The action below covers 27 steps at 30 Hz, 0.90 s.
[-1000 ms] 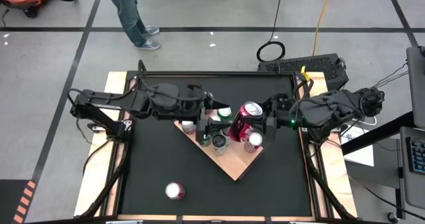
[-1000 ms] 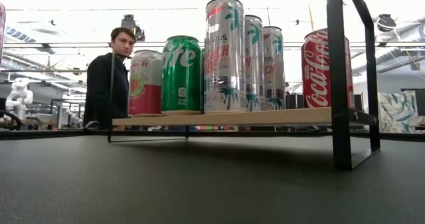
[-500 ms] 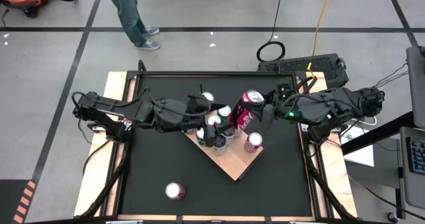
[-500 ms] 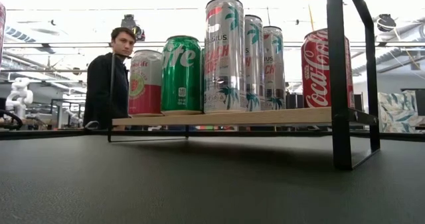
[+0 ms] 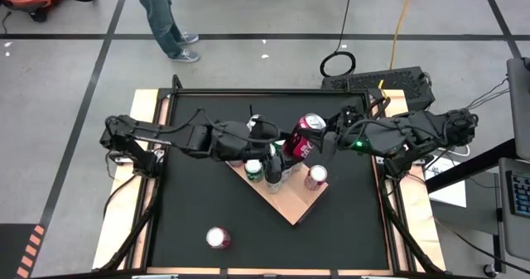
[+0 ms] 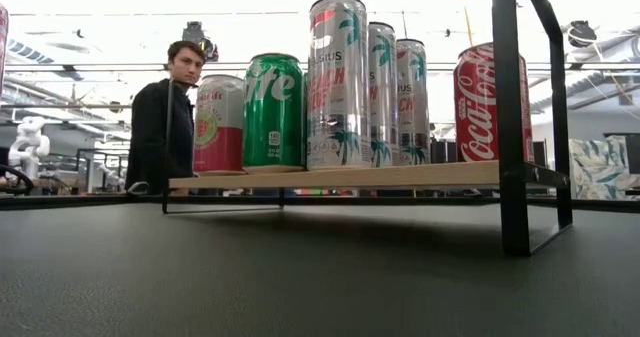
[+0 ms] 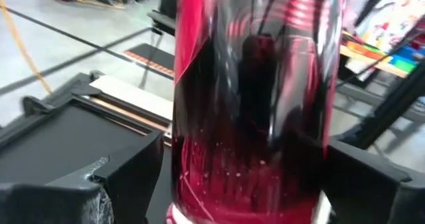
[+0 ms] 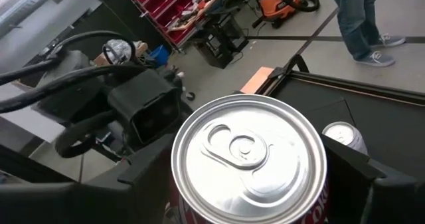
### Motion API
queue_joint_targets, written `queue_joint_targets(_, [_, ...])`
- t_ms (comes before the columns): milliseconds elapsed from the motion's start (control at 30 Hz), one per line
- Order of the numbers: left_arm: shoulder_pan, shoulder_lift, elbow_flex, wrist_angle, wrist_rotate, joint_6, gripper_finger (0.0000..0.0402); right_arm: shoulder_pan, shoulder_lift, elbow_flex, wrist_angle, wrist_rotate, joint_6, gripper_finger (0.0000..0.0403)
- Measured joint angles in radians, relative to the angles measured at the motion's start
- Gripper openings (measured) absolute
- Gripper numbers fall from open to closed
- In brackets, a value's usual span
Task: Place canned beverage on shelf
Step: Put the right red soda can aligned with the other red soda can
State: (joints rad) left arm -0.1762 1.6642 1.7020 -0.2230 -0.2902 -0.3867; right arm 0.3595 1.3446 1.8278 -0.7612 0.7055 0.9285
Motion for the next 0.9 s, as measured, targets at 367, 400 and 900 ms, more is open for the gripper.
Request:
queue_joint_targets(367, [0.031,-0.002,0.0,-0.061,0.109,-0.026,0.0317,-0.003,0.006,0.0,-0.002,0.004,0.009,0.0269])
queue_joint_targets(400, [0.031,-0.002,0.0,-0.061,0.113,-0.026,0.0308,-0.006,0.006,0.0,-0.003,0.003,0.011,0.0269])
queue_joint_targets(900, [0.032,-0.002,0.0,-0.068,0.265,-0.016,0.0287,-0.013,-0.034,0.0,-0.065,-0.247,-0.012,0.0311])
